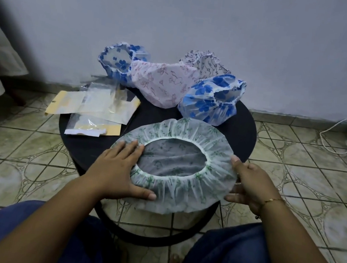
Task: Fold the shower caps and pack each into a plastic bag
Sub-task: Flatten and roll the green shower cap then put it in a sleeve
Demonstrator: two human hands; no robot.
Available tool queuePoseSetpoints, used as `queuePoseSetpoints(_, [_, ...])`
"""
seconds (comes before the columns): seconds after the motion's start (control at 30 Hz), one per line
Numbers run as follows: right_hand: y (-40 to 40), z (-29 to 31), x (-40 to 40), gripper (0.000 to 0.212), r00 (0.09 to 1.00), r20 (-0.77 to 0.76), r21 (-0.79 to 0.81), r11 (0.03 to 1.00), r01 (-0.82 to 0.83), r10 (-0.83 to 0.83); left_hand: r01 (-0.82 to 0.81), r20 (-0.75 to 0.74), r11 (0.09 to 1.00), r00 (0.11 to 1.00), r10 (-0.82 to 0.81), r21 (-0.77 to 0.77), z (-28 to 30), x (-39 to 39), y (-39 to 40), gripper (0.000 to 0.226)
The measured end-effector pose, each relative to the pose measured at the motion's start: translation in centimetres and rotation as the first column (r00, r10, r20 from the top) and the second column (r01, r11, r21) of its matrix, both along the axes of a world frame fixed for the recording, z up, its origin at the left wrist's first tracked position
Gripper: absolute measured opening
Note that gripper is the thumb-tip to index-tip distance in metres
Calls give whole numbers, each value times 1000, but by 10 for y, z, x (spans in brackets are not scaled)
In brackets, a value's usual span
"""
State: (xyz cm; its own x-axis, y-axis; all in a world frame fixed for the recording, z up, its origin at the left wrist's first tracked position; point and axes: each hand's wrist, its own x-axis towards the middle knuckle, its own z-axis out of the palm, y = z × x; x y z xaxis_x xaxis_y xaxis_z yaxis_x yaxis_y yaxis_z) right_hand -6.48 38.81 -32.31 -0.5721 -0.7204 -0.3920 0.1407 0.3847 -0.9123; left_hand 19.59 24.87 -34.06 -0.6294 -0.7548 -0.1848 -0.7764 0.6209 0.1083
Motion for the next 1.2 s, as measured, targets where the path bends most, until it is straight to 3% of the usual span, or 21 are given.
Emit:
queuePoseSetpoints(0.07, [4,4,1,44,993,51,44,993,-107,105,-59,-18,997,998,58,-43,6,1,9,136])
queuePoseSetpoints(0.17, [6,6,4,35,973,121,16,980,-198,194,-87,-52,986,995,81,-145,19,3,17,121])
queuePoseSetpoints(0.27, [-1,0,3,24,987,145,-95,994,-60,73,-178,-251,958,960,120,-225,23,6,13,104])
queuePoseSetpoints(0.33, [-6,-4,3,23,993,115,-141,989,39,-23,-274,-409,931,899,158,-241,21,4,8,79])
queuePoseSetpoints(0.4, [-10,-8,2,24,995,25,-153,983,98,-96,-204,-491,928,871,27,-311,15,-2,1,57])
queuePoseSetpoints(0.47, [-14,-13,2,26,982,-113,-159,979,130,-149,-36,-485,980,872,-63,-193,8,-8,-6,67])
queuePoseSetpoints(0.57, [-19,-19,-2,30,925,-332,-168,976,137,-187,103,-310,993,947,-80,59,-5,-11,-12,88])
queuePoseSetpoints(0.63, [-22,-20,-6,31,893,-396,-196,970,147,-215,81,-224,995,972,-68,52,-9,-12,-14,76])
queuePoseSetpoints(0.77, [-25,-25,-9,24,811,-551,-204,974,99,-198,16,-225,1000,974,-16,-1,-9,-14,-12,58])
queuePoseSetpoints(0.83, [-21,-27,-8,19,728,-660,-222,974,46,-184,-23,-333,999,943,7,-44,-11,-13,-11,64])
queuePoseSetpoints(0.9, [-14,-26,-7,13,539,-814,-294,954,-57,-219,-57,-480,985,877,-29,-165,-10,-9,-11,65])
queuePoseSetpoints(1.0, [-1,-29,-8,5,262,-940,-297,900,-320,-217,-72,-582,945,802,-135,-319,-6,-2,-6,38])
queuePoseSetpoints(1.13, [18,-37,-8,30,139,-988,-127,863,-489,-67,-60,-667,994,745,-14,-87,-3,19,2,8])
queuePoseSetpoints(1.2, [26,-40,-11,41,62,-998,-12,866,-499,22,-8,-670,1000,743,4,-4,-4,35,2,12])
